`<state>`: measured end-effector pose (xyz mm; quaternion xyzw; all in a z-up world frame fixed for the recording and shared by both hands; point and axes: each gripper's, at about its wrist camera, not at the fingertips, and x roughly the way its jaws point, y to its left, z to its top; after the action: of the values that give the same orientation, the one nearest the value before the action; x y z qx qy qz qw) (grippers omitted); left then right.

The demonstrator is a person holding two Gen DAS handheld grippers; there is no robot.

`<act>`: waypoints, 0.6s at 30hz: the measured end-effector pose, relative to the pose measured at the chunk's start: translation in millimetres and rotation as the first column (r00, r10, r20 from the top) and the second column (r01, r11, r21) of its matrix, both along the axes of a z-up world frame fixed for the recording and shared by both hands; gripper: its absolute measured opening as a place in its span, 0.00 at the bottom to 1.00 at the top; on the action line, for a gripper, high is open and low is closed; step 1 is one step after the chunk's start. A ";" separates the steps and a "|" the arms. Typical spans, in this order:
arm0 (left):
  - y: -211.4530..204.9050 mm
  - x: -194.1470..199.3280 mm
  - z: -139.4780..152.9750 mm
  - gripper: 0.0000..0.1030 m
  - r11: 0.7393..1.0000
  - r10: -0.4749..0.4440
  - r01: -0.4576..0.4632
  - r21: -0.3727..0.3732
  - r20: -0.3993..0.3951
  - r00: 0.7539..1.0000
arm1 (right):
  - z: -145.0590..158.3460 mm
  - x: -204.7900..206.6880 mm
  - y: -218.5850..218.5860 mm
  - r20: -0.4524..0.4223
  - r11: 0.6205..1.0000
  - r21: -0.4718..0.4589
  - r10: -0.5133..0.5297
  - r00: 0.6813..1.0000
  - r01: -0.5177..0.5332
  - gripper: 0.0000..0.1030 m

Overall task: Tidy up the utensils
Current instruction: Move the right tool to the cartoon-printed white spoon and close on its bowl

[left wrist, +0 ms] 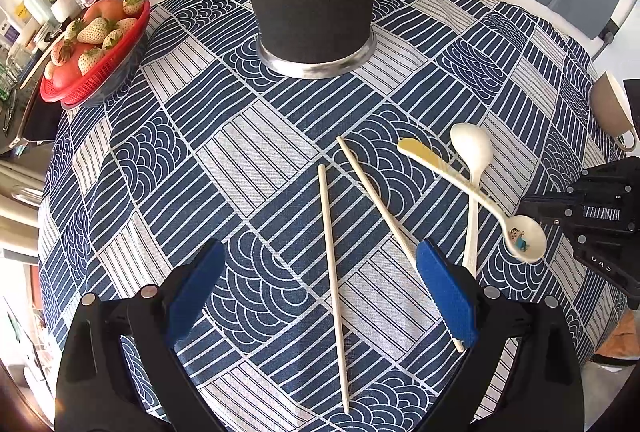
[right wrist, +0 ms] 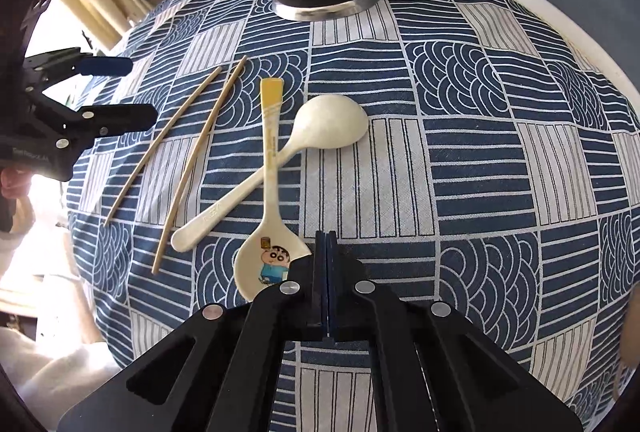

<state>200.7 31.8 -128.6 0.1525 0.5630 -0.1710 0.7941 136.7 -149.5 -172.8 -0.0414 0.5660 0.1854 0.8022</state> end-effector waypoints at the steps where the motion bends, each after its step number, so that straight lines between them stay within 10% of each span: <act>1: -1.7 -0.5 0.5 0.91 1.000 -0.005 0.005 0.002 0.001 1.000 | 0.0 0.6 -1.7 -0.008 1.000 0.010 -0.002 1.000 0.002 0.00; 9: -13.6 -3.7 0.2 0.91 0.999 -0.034 0.034 0.015 0.004 0.999 | 9.6 -21.0 -8.8 -0.003 1.000 0.022 0.005 1.000 -0.005 0.07; 13: -18.5 -2.5 -1.7 0.91 0.999 -0.039 0.039 0.016 -0.007 0.999 | 12.1 -31.5 -6.1 0.013 0.999 0.026 0.021 1.000 -0.022 0.50; 18: -24.6 -1.2 0.0 0.91 0.998 -0.060 0.060 0.024 -0.002 0.998 | 17.8 -34.5 -7.2 0.032 0.999 0.049 -0.005 0.999 0.004 0.58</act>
<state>199.5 7.3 -128.5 0.1786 0.5607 -0.1882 0.7863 102.2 -156.7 -155.0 -0.0233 0.5482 0.1968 0.8125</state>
